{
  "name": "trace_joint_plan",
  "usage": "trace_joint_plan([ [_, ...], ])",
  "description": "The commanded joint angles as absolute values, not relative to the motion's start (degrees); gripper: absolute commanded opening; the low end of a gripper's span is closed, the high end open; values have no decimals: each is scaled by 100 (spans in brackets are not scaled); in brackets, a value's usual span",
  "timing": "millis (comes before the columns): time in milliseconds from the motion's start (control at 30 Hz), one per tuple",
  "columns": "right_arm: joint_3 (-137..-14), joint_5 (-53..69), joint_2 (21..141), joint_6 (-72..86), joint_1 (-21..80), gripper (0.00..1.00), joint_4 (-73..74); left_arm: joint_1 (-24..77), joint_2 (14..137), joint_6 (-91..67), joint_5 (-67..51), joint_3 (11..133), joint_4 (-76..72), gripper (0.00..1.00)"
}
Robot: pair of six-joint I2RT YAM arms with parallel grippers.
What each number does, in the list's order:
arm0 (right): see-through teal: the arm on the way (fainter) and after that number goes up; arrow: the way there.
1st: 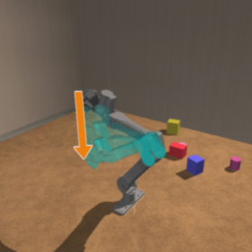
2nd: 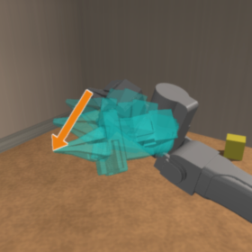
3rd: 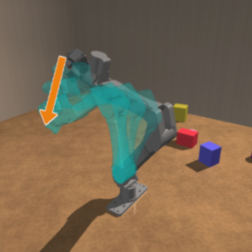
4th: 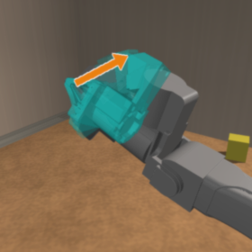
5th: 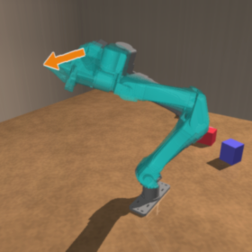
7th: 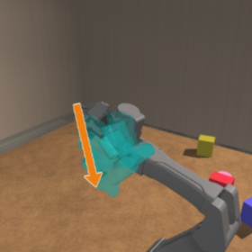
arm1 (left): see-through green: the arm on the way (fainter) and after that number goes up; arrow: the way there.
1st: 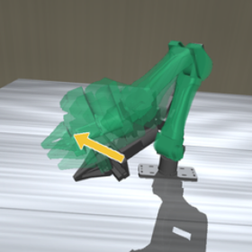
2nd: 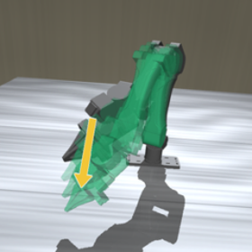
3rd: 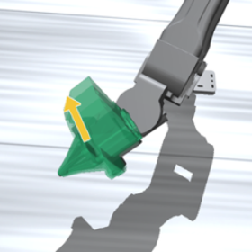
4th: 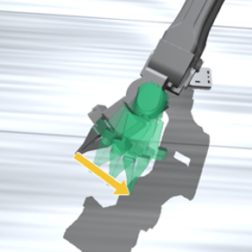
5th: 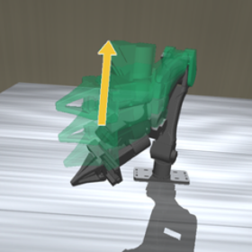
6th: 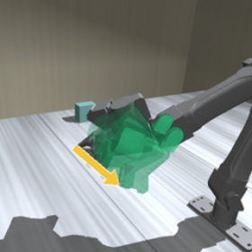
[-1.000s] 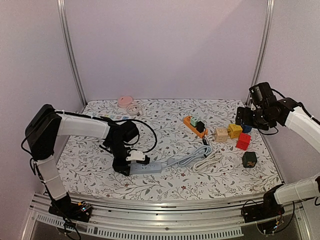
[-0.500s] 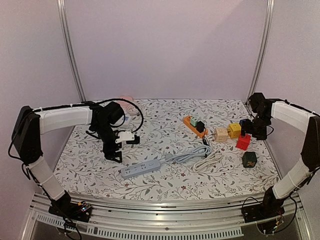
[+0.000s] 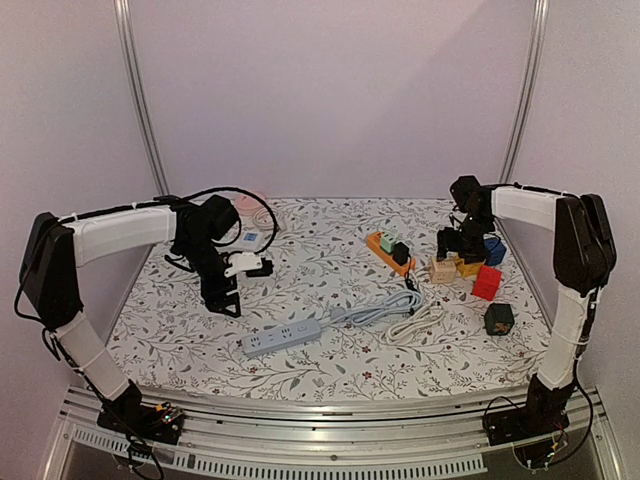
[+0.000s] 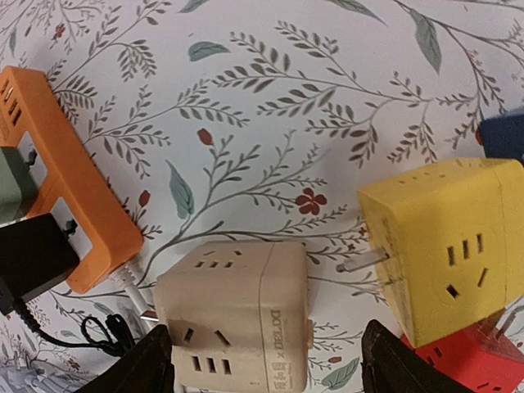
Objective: Insert the plug
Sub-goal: Pick up the plug from the center of the board.
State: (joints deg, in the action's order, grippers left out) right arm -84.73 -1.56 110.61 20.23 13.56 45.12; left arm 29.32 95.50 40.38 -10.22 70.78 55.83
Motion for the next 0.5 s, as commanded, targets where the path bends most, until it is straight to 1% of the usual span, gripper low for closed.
trace_joint_plan([
  [0, -8902, 151, 11540, 1747, 1564, 77, 4723, 2883, 9533, 3966, -1110, 7126, 5695, 82],
  [133, -8913, 39, 11652, 1740, 1607, 72, 4738, 2866, 9570, 3947, -1132, 7151, 5681, 82],
  [233, -8898, 34, 11664, 1719, 1620, 71, 4847, 2848, 9617, 3944, -1134, 7192, 5683, 82],
  [300, -8863, -238, 11595, 1693, 1697, 71, 4933, 2841, 9646, 3951, -1110, 7219, 5688, 82],
  [400, -8758, -445, 11509, 1691, 1714, 68, 4996, 2844, 9684, 3955, -1127, 7257, 5689, 81],
  [467, -8705, -477, 11554, 1673, 1709, 67, 5006, 2841, 9702, 3955, -1150, 7281, 5680, 82],
])
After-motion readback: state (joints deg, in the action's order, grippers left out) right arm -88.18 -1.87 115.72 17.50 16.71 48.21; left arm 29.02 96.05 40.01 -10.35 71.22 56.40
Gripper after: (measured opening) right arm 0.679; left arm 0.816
